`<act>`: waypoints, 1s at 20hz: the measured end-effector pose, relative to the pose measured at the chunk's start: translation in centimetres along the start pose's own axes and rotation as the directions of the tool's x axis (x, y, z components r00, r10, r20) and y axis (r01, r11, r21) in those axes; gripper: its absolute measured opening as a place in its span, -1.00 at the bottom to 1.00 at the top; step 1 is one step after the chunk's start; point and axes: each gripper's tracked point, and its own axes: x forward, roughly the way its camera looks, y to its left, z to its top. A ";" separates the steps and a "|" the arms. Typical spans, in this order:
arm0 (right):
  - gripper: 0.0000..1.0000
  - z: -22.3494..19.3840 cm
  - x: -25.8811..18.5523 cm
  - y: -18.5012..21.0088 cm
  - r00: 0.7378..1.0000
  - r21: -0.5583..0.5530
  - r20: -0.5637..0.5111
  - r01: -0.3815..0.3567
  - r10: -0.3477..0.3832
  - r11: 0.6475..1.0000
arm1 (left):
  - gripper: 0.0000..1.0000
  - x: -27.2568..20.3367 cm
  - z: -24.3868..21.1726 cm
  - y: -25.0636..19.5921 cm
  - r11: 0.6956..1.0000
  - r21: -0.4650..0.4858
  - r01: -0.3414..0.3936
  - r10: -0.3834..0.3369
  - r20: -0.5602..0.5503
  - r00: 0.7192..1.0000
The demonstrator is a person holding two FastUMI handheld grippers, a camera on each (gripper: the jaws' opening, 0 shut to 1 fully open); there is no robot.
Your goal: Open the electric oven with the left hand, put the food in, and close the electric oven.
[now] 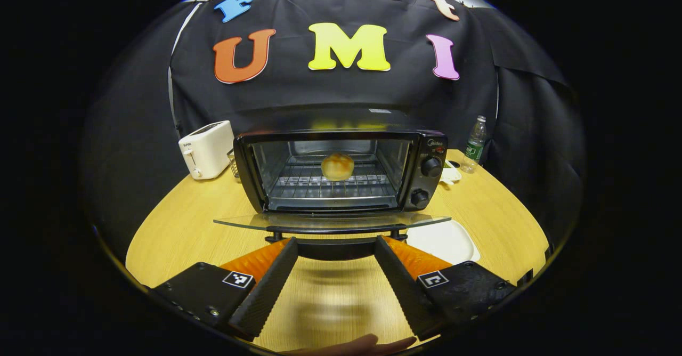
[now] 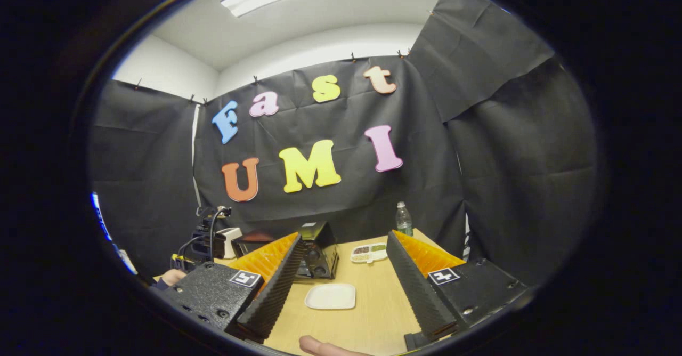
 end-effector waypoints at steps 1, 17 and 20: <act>0.90 -0.1 0.0 0.1 1.000 0.002 -0.002 -0.002 0.002 1.000 | 0.94 0.1 0.3 0.1 1.000 0.004 0.000 0.000 0.017 1.000; 0.90 -0.4 0.2 0.6 1.000 -0.001 -0.002 -0.011 0.011 1.000 | 0.95 2.3 3.4 1.4 0.998 -0.055 -0.022 0.026 0.081 0.996; 0.90 -0.6 0.3 0.7 1.000 -0.005 -0.002 -0.013 0.013 1.000 | 0.94 1.3 4.7 0.5 0.998 -0.068 0.011 -0.001 0.137 0.991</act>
